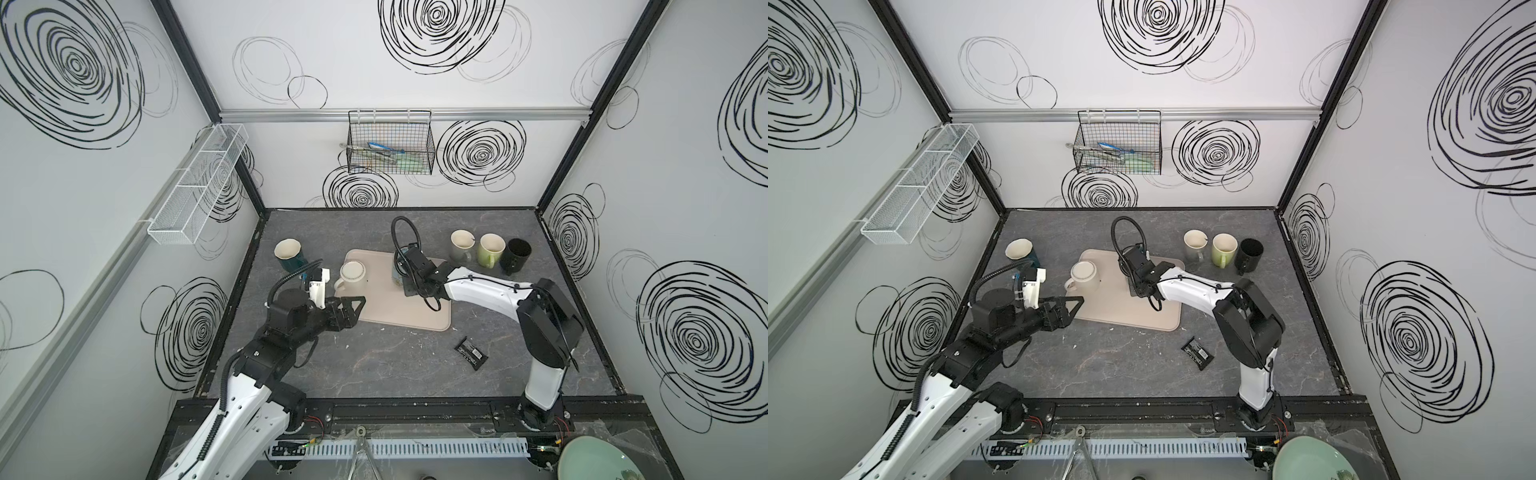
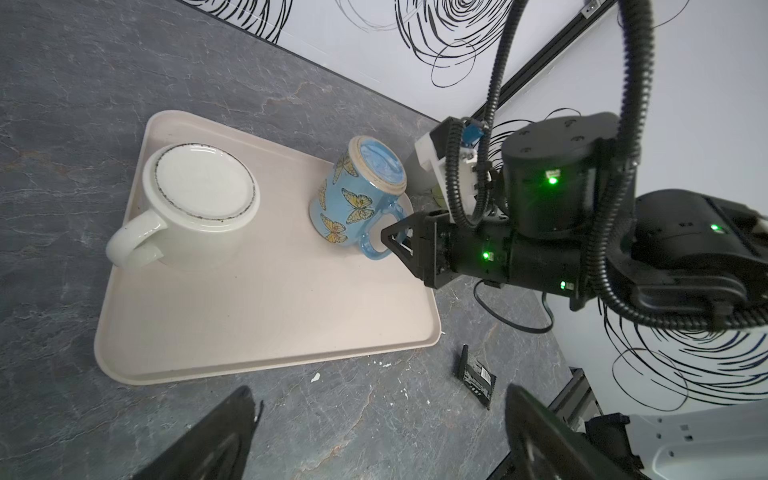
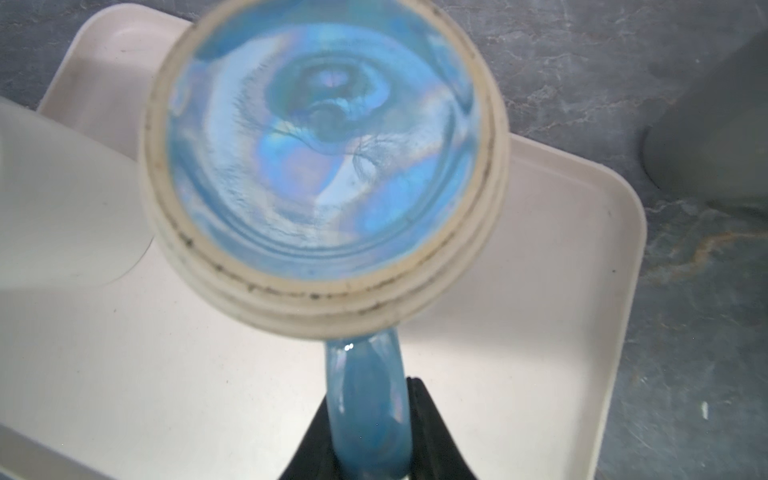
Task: Turn the mug right side up
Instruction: 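Close the right gripper on the blue butterfly mug's handle, then lift the blue butterfly mug off the tray with the right gripper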
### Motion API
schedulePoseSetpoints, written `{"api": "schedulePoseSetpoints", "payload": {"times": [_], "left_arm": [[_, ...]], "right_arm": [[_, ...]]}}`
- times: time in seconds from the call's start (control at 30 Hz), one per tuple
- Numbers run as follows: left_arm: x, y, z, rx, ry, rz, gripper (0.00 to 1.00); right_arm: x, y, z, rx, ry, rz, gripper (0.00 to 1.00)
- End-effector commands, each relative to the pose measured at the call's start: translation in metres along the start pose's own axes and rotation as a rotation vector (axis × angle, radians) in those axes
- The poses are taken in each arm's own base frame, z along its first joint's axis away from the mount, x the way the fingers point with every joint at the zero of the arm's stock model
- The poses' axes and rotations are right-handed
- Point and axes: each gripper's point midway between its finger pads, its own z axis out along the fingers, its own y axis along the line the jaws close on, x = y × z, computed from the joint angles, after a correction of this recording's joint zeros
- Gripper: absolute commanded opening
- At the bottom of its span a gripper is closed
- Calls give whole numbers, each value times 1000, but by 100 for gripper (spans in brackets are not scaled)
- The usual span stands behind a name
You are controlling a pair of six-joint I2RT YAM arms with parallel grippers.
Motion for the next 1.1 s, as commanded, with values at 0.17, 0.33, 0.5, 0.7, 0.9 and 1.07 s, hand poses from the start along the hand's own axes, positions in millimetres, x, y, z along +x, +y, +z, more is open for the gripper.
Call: {"api": "schedulePoseSetpoints", "payload": {"times": [0.17, 0.33, 0.5, 0.7, 0.9, 1.07], "left_arm": [[-7, -4, 7, 47, -39, -26, 96], [-5, -3, 11, 54, -29, -41, 96], [-6, -3, 12, 58, -37, -54, 96], [-7, -2, 13, 56, -38, -61, 96], [-8, -1, 14, 49, -41, -65, 96], [-9, -2, 15, 51, -37, -59, 96]], "right_arm": [[6, -11, -33, -2, -49, 41, 26], [21, -18, -42, -21, -53, 65, 26], [31, -26, -49, -13, -52, 72, 26], [37, -29, -57, -43, -69, 90, 27], [37, -25, -59, -66, -66, 93, 30], [37, -23, -56, -68, -54, 90, 34]]}}
